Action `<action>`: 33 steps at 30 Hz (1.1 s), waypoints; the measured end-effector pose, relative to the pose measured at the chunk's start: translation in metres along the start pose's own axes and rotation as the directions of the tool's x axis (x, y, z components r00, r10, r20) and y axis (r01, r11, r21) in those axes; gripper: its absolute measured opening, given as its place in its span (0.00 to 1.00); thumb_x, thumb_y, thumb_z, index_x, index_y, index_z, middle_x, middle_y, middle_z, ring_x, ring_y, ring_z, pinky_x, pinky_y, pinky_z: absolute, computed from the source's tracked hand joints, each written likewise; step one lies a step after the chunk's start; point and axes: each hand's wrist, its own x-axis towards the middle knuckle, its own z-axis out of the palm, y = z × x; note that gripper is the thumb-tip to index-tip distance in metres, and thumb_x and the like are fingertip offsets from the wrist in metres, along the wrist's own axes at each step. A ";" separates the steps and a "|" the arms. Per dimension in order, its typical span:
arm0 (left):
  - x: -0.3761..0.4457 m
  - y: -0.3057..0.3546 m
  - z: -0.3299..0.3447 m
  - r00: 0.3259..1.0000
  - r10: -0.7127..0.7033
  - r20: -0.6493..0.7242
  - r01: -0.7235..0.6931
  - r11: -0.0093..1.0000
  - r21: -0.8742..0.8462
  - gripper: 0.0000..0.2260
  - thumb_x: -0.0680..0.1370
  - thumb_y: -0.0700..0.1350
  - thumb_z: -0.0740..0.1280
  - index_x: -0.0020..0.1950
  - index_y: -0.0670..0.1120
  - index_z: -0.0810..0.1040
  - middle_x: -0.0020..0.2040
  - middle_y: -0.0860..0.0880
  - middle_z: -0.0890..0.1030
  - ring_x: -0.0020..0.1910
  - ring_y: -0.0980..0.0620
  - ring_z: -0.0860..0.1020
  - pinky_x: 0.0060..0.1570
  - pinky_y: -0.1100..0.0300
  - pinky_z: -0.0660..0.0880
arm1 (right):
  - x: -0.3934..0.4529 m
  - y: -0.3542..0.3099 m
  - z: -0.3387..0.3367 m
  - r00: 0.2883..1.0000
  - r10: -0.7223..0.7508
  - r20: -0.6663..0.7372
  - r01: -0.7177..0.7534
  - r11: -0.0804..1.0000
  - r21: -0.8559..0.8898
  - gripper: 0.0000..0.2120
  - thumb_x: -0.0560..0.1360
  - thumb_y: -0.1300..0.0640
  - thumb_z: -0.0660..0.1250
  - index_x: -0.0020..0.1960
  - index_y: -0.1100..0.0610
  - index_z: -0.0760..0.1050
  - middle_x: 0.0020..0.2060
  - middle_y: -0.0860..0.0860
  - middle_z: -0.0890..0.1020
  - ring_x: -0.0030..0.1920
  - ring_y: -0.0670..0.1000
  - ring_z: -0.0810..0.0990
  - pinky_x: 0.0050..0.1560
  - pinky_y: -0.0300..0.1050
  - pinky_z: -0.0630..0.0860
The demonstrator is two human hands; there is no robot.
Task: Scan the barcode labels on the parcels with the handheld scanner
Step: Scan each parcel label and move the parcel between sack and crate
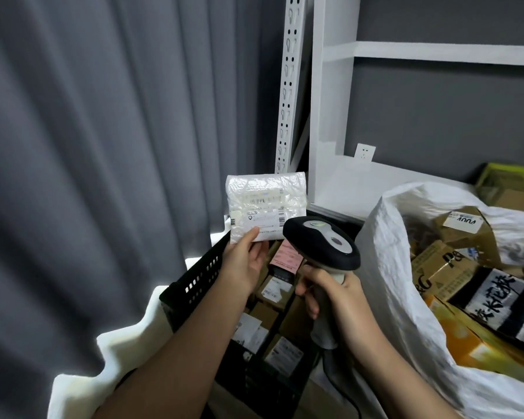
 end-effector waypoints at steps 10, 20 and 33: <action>0.002 -0.010 0.005 0.998 -0.009 0.056 0.007 0.999 0.037 0.05 0.78 0.33 0.64 0.53 0.37 0.76 0.34 0.44 0.84 0.31 0.52 0.83 0.31 0.63 0.79 | -0.003 -0.004 -0.004 0.998 -0.020 -0.061 0.012 0.992 -0.127 0.19 0.76 0.63 0.69 0.28 0.59 0.69 0.22 0.54 0.72 0.21 0.50 0.66 0.26 0.42 0.65; 0.003 -0.003 0.002 1.000 -0.010 0.008 0.010 0.999 0.034 0.15 0.77 0.33 0.66 0.63 0.36 0.73 0.48 0.40 0.81 0.43 0.47 0.81 0.32 0.62 0.80 | -0.006 -0.004 -0.004 0.996 0.016 -0.086 -0.034 0.975 -0.218 0.19 0.76 0.64 0.65 0.27 0.62 0.67 0.19 0.53 0.69 0.22 0.52 0.66 0.30 0.42 0.66; 0.004 -0.001 -0.004 1.000 -0.009 0.005 0.008 0.997 0.074 0.09 0.78 0.34 0.65 0.58 0.38 0.74 0.50 0.39 0.81 0.46 0.46 0.81 0.38 0.60 0.82 | -0.011 -0.014 -0.003 0.996 0.037 -0.081 -0.046 0.992 -0.119 0.15 0.74 0.60 0.70 0.32 0.61 0.70 0.22 0.54 0.71 0.20 0.50 0.65 0.25 0.42 0.65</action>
